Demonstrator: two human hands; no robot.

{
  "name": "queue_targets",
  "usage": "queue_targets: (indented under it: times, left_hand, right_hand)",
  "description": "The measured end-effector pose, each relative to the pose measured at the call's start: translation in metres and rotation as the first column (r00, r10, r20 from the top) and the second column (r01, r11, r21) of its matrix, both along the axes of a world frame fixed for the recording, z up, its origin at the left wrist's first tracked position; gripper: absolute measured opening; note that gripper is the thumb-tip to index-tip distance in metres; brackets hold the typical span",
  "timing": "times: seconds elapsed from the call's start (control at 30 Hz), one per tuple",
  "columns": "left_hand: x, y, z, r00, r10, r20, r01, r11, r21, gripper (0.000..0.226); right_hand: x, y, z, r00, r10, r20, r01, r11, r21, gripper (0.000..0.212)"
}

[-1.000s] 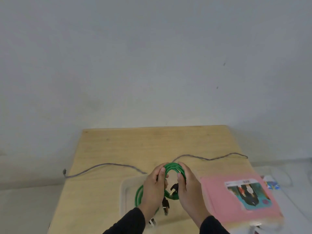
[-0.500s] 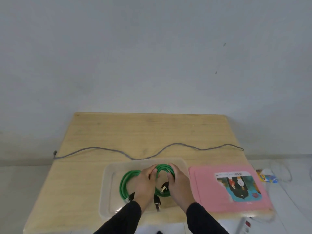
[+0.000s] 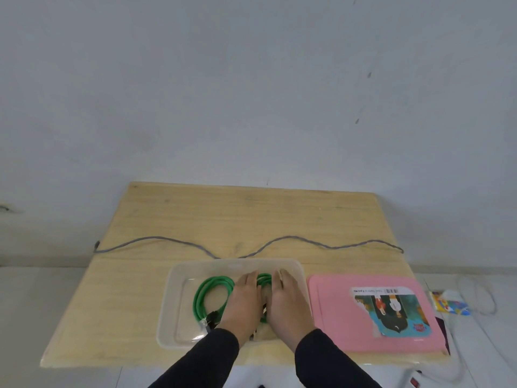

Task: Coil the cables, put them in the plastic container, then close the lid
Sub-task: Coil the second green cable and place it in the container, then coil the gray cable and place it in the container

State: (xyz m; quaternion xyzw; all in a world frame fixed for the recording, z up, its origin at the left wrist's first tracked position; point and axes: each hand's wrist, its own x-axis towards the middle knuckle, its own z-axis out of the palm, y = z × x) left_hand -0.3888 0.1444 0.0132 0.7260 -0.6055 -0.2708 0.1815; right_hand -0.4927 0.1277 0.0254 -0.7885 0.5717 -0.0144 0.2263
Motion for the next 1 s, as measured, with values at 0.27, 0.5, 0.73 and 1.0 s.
queue_targets:
  times: [0.27,0.5,0.73,1.0]
  left_hand:
    - [0.016,0.002,0.006,0.925,-0.203,0.321,0.241,0.967,-0.085,0.033]
    - [0.074,0.009,0.053,0.916,0.034,0.399,0.156,0.888,-0.434,0.034]
    - [0.182,0.022,0.063,0.896,0.307,0.321,-0.133,0.876,-0.464,0.027]
    - [0.299,0.032,0.027,0.919,0.328,0.218,-0.252,0.915,-0.315,0.019]
  right_hand:
    - [0.003,-0.001,0.004,0.983,0.173,0.057,-0.150,0.945,-0.291,0.026]
    - [0.033,-0.012,0.037,0.945,0.312,0.095,-0.241,0.865,-0.439,0.031]
    - [0.108,-0.026,0.051,0.897,0.441,0.046,-0.382,0.821,-0.424,0.032]
    - [0.217,-0.042,0.035,0.862,0.498,0.093,-0.459,0.846,-0.272,0.043]
